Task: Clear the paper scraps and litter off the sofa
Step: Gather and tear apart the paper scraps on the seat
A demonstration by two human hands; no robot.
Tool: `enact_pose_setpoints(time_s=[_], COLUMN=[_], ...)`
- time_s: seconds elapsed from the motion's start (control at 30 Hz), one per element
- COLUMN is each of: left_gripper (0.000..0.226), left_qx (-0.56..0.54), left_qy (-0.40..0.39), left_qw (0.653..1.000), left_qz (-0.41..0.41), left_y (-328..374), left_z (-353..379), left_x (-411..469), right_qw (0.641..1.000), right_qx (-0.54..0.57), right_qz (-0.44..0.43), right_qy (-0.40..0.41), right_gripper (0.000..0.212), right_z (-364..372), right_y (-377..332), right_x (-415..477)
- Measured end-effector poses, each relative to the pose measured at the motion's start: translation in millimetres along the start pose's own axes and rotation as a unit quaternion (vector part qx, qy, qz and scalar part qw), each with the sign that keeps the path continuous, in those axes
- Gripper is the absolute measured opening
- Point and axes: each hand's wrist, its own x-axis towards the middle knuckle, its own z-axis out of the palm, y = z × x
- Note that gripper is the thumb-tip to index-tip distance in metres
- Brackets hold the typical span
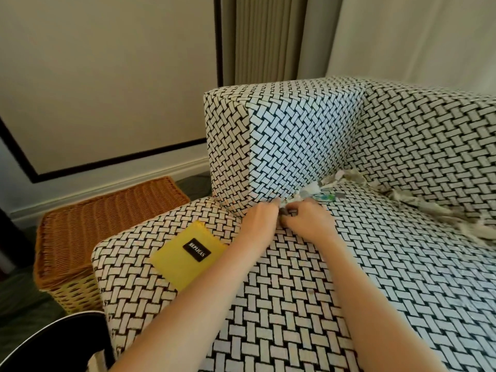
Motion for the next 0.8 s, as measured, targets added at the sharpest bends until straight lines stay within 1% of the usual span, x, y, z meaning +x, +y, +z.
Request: enact_pose_setpoints(time_s=[0.07, 0.17, 0.27, 0.33, 0.4, 0.47, 0.5, 0.53, 0.57, 0.6, 0.63, 0.67, 0.73, 0.77, 0.8], left_gripper=[0.035, 0.033, 0.028, 0.027, 0.028, 0.027, 0.027, 0.026, 0.024, 0.022, 0.020, 0.019, 0.017, 0.016, 0.016], left_qx=[0.002, 0.007, 0.041, 0.078, 0.107, 0.120, 0.122, 0.120, 0.116, 0.111, 0.106, 0.101, 0.089, 0.082, 0.074], left_qy=[-0.008, -0.013, -0.014, -0.011, -0.011, -0.007, -0.006, -0.008, -0.010, -0.012, -0.012, -0.013, -0.017, -0.019, -0.021], left_qw=[1.000, 1.000, 0.999, 0.997, 0.994, 0.992, 0.992, 0.992, 0.993, 0.994, 0.994, 0.995, 0.996, 0.996, 0.997], left_qz=[-0.015, -0.025, -0.008, 0.013, 0.024, 0.032, 0.033, 0.029, 0.023, 0.018, 0.015, 0.015, 0.012, 0.008, 0.002], left_y=[2, 7, 8, 8, 7, 8, 8, 8, 9, 10, 10, 10, 9, 8, 7], left_z=[2, 5, 5, 4, 3, 1, 0, -1, -3, -3, -4, -5, -7, -8, -10], left_x=[6, 11, 15, 15, 15, 18, 20, 22, 24, 25, 26, 26, 25, 25, 25], right_qw=[1.000, 0.999, 0.996, 0.995, 0.994, 0.987, 0.976, 0.954, 0.914, 0.854, 0.783, 0.719, 0.615, 0.575, 0.547], right_qx=[-0.007, -0.032, -0.073, -0.067, -0.011, 0.103, 0.173, 0.262, 0.368, 0.482, 0.584, 0.660, 0.757, 0.788, 0.807], right_qz=[0.007, 0.006, -0.011, -0.025, -0.029, -0.016, 0.005, 0.042, 0.097, 0.151, 0.184, 0.198, 0.208, 0.213, 0.217], right_qy=[0.005, 0.040, 0.055, 0.073, 0.102, 0.123, 0.130, 0.139, 0.138, 0.126, 0.108, 0.091, 0.069, 0.064, 0.058], right_gripper=[0.024, 0.028, 0.030, 0.026, 0.020, 0.018, 0.017, 0.018, 0.018, 0.018, 0.017, 0.017, 0.018, 0.018, 0.019], right_z=[2, 6, 11, 12, 13, 11, 9, 6, 1, -4, -9, -15, -22, -23, -24], right_y=[-1, -2, -3, -2, 2, 6, 7, 9, 12, 14, 19, 23, 30, 33, 34], right_x=[5, 8, 9, 10, 12, 13, 13, 14, 14, 15, 15, 15, 13, 13, 14])
